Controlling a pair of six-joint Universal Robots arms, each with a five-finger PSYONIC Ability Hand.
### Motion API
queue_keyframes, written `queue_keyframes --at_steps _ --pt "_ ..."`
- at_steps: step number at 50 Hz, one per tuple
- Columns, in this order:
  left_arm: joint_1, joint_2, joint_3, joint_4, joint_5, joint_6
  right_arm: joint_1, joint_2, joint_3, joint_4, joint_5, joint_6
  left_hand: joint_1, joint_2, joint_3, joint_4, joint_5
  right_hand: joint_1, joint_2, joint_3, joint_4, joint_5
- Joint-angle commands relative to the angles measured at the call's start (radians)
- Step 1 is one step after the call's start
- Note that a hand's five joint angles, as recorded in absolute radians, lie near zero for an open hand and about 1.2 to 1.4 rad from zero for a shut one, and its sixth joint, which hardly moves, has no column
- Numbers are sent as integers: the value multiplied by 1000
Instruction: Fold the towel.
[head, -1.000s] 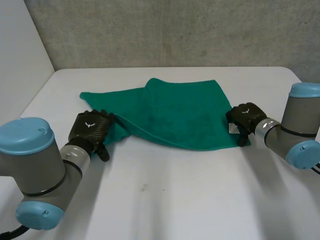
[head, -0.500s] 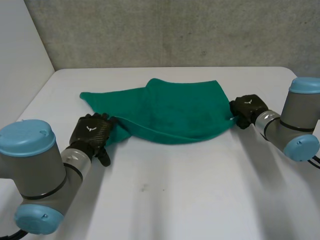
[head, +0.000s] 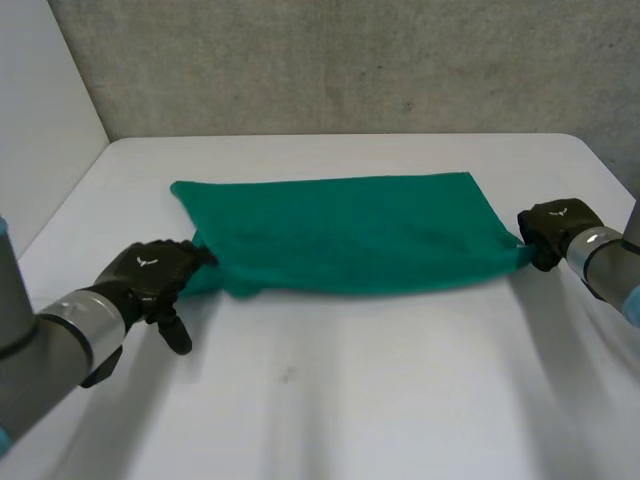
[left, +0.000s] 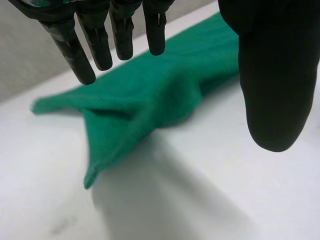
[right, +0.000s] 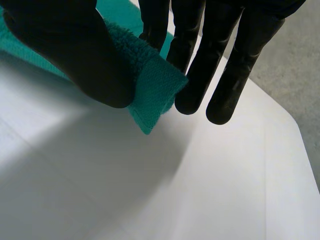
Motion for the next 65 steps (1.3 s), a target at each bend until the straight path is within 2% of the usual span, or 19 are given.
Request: queue_keyframes --at_steps 1,4,7,13,17,21,26,36,44,50,65 --pt "151 -22 64 -132 182 -12 -13 2 2 -2 -5 -7 22 21 25 20 19 442 219 218 207 239" --pt "166 -43 86 -108 190 -14 -11 -1 7 0 -6 -7 -97 -98 -93 -98 -100 442 219 218 207 239" --pt "171 -58 97 -74 188 -21 -11 -6 13 0 -8 -7 -97 -98 -93 -98 -100 442 219 218 207 239" --pt "171 -104 84 -2 164 -109 -11 -9 22 0 -8 -7 -90 -91 -87 -91 -93 442 219 218 207 239" --pt "157 -143 75 29 119 -124 -11 -10 27 0 -9 -7 -84 -85 -81 -86 -87 442 219 218 207 239" --pt "137 -235 75 121 -2 -120 -11 -17 33 -2 -9 -7 -49 -50 -46 -51 -52 442 219 218 207 239" --pt "114 -295 89 205 -49 -103 -11 -24 42 -3 -11 -7 -31 -32 -28 -33 -34 442 219 218 207 239" --pt "108 -370 123 234 -54 57 -11 -26 53 -5 -12 -7 -31 -32 -28 -33 -34 442 219 218 207 239" --pt "100 -419 166 234 -54 67 -11 -24 60 -9 -12 -7 30 29 33 29 27 442 219 218 207 239" --pt "93 -431 190 237 -54 66 -10 -26 71 -28 -12 -8 168 167 171 167 165 442 219 218 207 239" --pt "54 -482 259 263 -54 69 -4 -24 76 -28 -12 -8 177 176 180 176 174 442 219 218 207 239"
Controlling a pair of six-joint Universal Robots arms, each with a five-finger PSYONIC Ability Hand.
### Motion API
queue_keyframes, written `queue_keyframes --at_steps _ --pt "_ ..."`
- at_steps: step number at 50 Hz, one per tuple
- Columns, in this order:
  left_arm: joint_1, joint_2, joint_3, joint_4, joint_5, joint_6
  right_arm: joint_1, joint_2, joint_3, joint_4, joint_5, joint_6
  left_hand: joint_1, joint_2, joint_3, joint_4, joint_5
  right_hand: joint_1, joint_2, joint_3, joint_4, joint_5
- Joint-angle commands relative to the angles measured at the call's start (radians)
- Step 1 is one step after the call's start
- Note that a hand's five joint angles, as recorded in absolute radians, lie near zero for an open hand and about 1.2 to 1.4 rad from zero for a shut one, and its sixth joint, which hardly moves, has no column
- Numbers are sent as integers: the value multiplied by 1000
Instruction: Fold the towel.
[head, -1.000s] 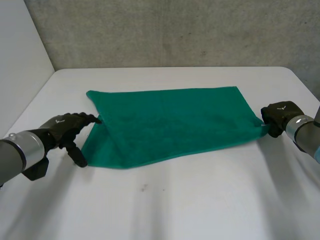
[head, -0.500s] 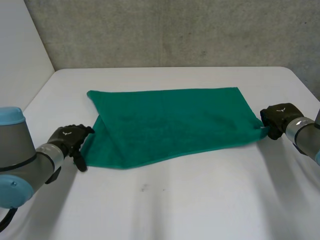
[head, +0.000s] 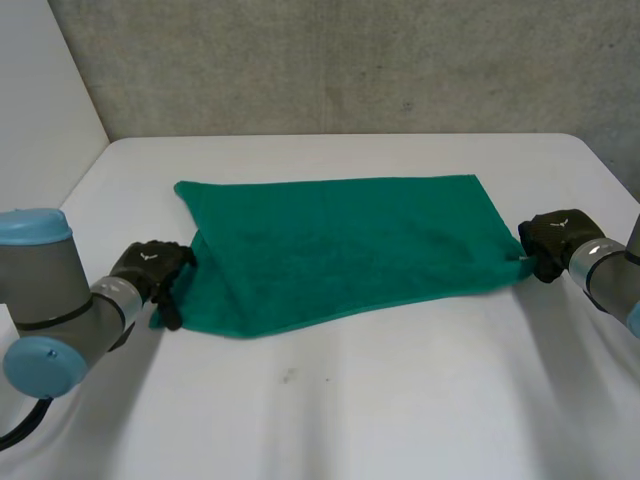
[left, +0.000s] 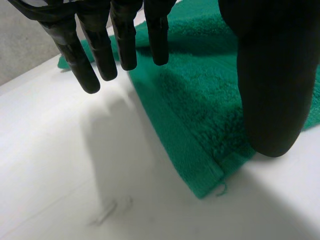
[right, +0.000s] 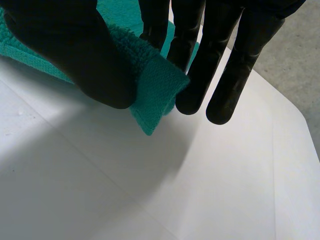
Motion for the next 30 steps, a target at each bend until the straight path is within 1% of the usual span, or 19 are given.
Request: queue_keyframes --at_steps 1,3,6,7,8,11,14,16,21,24,28,30 --pt "-27 -42 50 1 0 5 4 0 2 1 0 0 92 83 84 86 83 442 219 215 207 233" --pt "-30 -52 63 2 0 5 6 0 2 1 0 0 130 121 122 124 121 442 219 215 207 233" --pt "-34 -64 81 2 -2 5 6 0 4 1 0 0 367 358 360 361 358 442 219 215 207 233" --pt "-36 -64 84 2 -2 5 6 0 4 1 0 0 470 461 462 464 460 442 219 215 207 233" --pt "-39 -62 90 4 0 4 6 0 6 1 0 0 680 671 673 674 671 442 219 215 207 233" --pt "-41 -52 95 21 -3 1 6 -1 7 1 1 0 1001 992 994 995 992 442 219 215 207 233" --pt "-44 -18 84 63 -11 -2 6 -3 7 1 2 0 1028 1019 1021 1022 1019 442 219 215 207 233" --pt "-47 31 70 89 -31 -2 9 -15 9 2 2 0 1028 1019 1021 1022 1019 442 219 215 207 233" --pt "-36 134 -3 99 -61 5 9 -38 9 2 3 0 1028 1019 1021 1022 1019 442 219 215 207 233" --pt "-38 212 -69 102 -64 9 9 -87 9 21 1 -5 1028 1019 1021 1022 1019 442 219 215 207 233" --pt "-34 336 -166 94 -66 13 9 -154 21 83 2 -57 1028 1019 1021 1022 1019 442 219 215 207 233" --pt "-31 407 -224 85 -68 39 9 -200 32 149 5 -127 1028 1019 1021 1022 1019 442 219 215 207 233"
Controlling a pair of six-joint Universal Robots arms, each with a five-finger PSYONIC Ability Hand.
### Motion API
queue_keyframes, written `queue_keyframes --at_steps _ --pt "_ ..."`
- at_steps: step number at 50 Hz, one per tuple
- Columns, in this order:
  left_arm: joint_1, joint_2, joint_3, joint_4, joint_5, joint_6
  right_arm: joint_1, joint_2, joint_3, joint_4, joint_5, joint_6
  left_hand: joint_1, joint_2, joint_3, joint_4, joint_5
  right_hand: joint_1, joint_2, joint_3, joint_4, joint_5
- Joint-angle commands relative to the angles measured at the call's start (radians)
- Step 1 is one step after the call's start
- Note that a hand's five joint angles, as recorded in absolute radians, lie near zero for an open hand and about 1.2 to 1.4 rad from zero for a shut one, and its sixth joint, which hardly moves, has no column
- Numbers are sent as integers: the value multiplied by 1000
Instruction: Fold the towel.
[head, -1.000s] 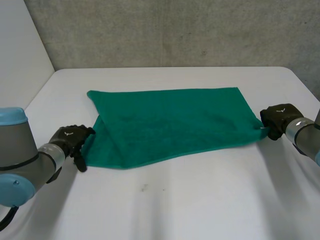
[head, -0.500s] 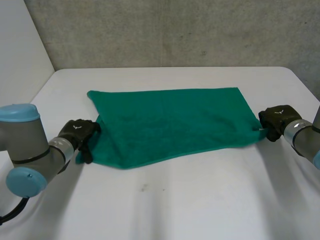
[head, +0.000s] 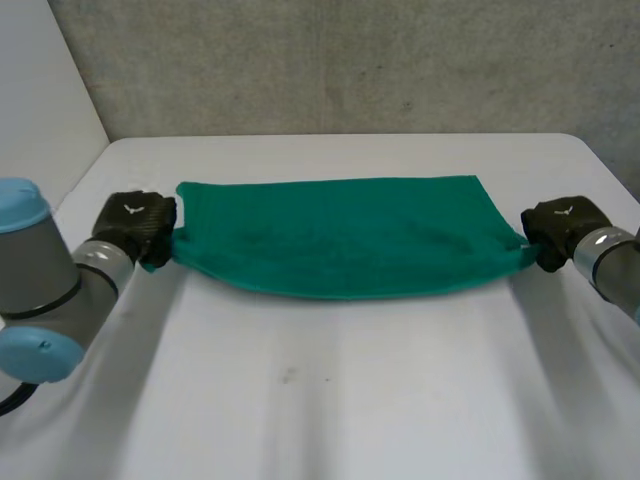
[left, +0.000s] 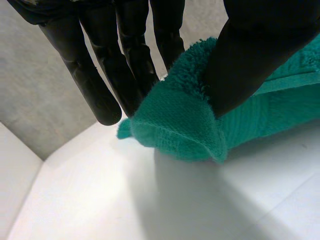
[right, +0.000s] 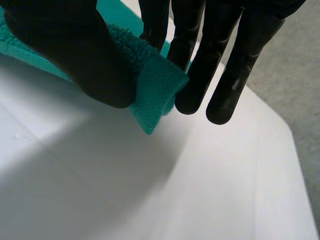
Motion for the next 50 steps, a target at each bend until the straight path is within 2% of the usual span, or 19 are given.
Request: queue_keyframes --at_steps 1,3,4,6,8,12,15,18,25,26,30,33,38,46,50 --pt "6 220 -178 -17 -5 33 2 -153 28 161 7 -151 239 202 218 206 292 442 219 210 207 230" --pt "9 243 -198 -26 -5 52 2 -182 41 221 13 -214 239 202 218 206 292 442 219 210 207 230" --pt "20 340 -274 -84 -7 152 2 -197 51 252 18 -247 239 202 218 206 292 442 219 210 207 230" --pt "29 387 -310 -124 -7 215 2 -269 116 365 55 -370 239 202 218 206 292 442 219 210 207 230" --pt "41 434 -351 -187 -7 280 2 -304 164 399 79 -425 239 202 218 206 292 442 219 210 207 230" --pt "36 462 -385 -274 -2 314 0 -361 270 427 113 -543 239 202 218 206 292 442 219 210 207 230" --pt "25 451 -387 -290 4 311 3 -363 301 416 109 -584 239 202 218 206 292 442 219 210 207 230" --pt "17 430 -368 -267 6 309 9 -340 289 366 102 -564 239 202 218 206 292 442 219 210 207 230" --pt "-24 249 -250 -152 -8 302 43 -202 172 287 112 -461 239 202 218 206 292 442 219 210 207 230" --pt "-33 144 -165 -112 -7 290 52 -165 129 284 112 -427 239 202 218 206 292 442 219 210 207 230" --pt "-38 -15 -18 -90 -11 270 63 -44 -26 281 112 -332 239 202 218 206 292 442 219 210 207 230" --pt "-40 -96 70 -90 -19 256 64 45 -137 280 112 -291 239 202 218 206 292 442 219 210 207 230" --pt "-44 -243 239 -90 -82 236 75 171 -300 278 119 -252 239 202 218 206 292 442 219 210 207 230" --pt "-49 -363 369 -80 -112 234 84 338 -500 278 197 -232 239 202 218 206 292 442 219 210 207 230" --pt "-52 -382 382 -48 -106 236 95 380 -560 267 202 -222 239 202 218 206 292 442 219 210 207 230"
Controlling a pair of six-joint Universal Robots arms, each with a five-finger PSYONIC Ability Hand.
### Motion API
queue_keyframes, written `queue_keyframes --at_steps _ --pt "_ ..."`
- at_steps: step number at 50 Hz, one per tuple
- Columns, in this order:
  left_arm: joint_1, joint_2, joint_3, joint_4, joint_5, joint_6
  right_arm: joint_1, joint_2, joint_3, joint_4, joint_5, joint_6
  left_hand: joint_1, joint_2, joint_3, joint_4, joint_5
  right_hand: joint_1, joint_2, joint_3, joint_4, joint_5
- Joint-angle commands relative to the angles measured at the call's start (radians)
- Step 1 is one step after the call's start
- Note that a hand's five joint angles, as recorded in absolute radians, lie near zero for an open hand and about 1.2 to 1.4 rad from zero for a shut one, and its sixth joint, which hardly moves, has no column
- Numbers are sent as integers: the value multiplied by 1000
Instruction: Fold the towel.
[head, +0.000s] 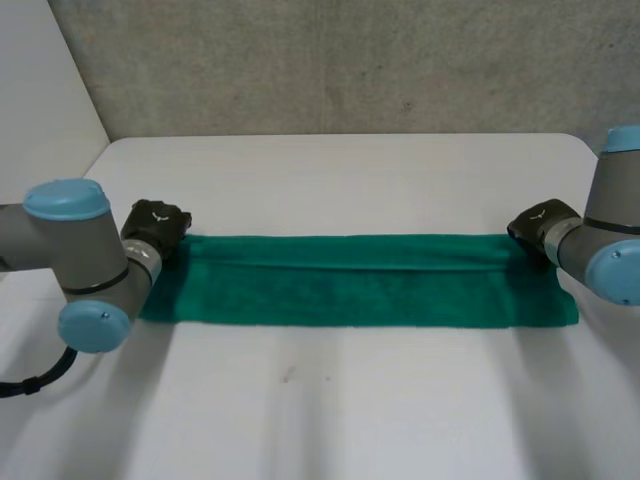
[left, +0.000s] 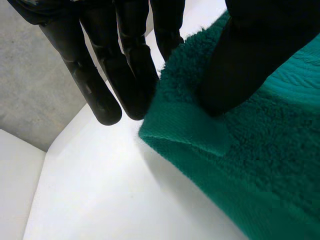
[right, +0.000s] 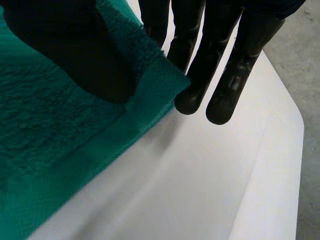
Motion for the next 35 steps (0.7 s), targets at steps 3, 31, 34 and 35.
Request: queue_keyframes --at_steps 3,31,34,35 --pt "-11 -59 59 79 -1 3 19 119 -151 -47 43 26 239 198 210 201 292 433 219 210 207 230" --pt "-43 -190 164 231 34 11 56 208 -226 -207 -58 109 -941 -982 -970 -979 -888 -789 -1003 -1012 -1015 -992" --pt "-43 -190 166 247 26 9 50 210 -220 -259 4 154 -947 -988 -976 -984 -894 -789 -1003 -1012 -1015 -992" --pt "-43 -185 161 248 25 8 48 208 -214 -265 14 170 -949 -991 -979 -987 -897 -789 -1003 -1012 -1015 -992"
